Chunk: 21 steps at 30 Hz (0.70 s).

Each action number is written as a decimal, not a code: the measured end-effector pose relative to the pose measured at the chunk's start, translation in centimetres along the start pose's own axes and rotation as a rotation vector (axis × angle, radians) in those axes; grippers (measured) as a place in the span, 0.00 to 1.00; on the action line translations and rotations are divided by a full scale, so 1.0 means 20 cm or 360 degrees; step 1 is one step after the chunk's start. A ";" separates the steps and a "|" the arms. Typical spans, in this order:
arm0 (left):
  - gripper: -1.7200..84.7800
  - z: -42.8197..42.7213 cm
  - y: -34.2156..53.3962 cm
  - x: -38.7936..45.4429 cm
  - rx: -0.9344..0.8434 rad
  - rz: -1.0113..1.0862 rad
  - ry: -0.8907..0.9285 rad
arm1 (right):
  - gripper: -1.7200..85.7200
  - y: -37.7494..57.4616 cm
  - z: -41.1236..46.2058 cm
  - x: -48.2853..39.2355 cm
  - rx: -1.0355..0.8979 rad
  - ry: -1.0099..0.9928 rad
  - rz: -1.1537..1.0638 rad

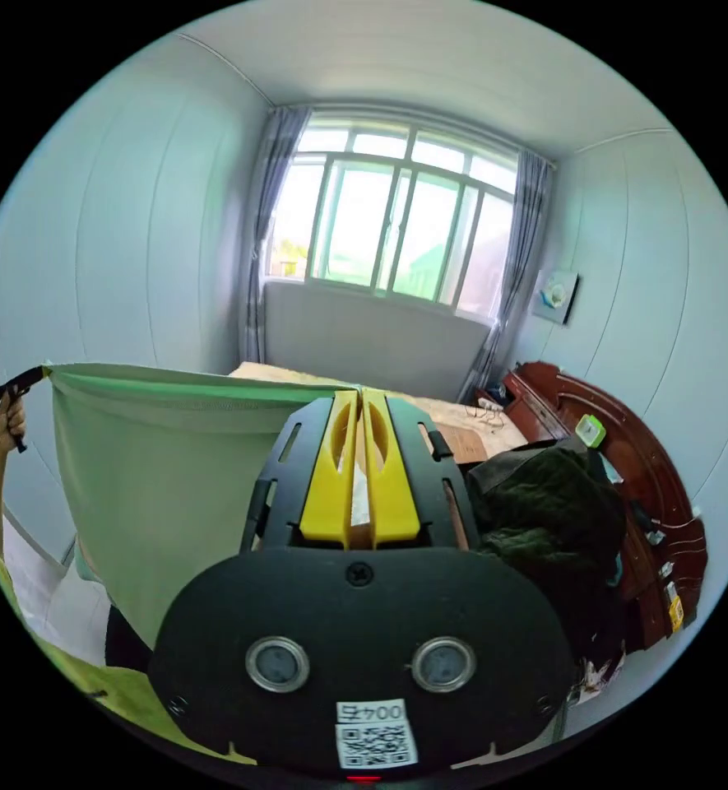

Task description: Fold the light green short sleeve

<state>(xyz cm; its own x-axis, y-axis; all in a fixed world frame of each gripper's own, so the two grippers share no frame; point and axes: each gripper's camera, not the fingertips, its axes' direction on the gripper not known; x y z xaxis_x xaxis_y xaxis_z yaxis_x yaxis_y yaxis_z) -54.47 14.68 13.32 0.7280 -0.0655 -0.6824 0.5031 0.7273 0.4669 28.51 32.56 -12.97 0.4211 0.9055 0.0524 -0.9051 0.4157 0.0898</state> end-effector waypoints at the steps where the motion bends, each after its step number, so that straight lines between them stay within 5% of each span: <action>1: 0.03 0.08 -0.02 -0.03 -0.0017 -0.0019 -0.0018 | 0.01 -0.04 0.14 -0.02 -0.0015 0.0030 0.0008; 6: 0.03 0.53 -0.29 -0.15 0.0050 -0.0106 -0.0078 | 0.01 -0.24 0.48 -0.08 0.0002 0.0227 -0.0019; 13: 0.03 0.44 -0.59 -0.02 0.0369 0.0042 -0.0040 | 0.01 -0.50 0.34 0.01 0.0307 0.0233 0.0002; 21: 0.03 0.23 -0.06 0.06 0.0457 0.0223 0.0166 | 0.01 0.00 0.11 0.09 0.0430 -0.0038 -0.0202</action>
<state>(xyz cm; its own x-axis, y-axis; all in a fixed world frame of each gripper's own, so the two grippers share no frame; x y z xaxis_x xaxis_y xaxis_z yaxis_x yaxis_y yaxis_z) -51.99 10.53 14.55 0.7555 0.1026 -0.6471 0.5226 0.5013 0.6896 29.50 34.03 -10.61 0.5338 0.8443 0.0470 -0.7979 0.4845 0.3587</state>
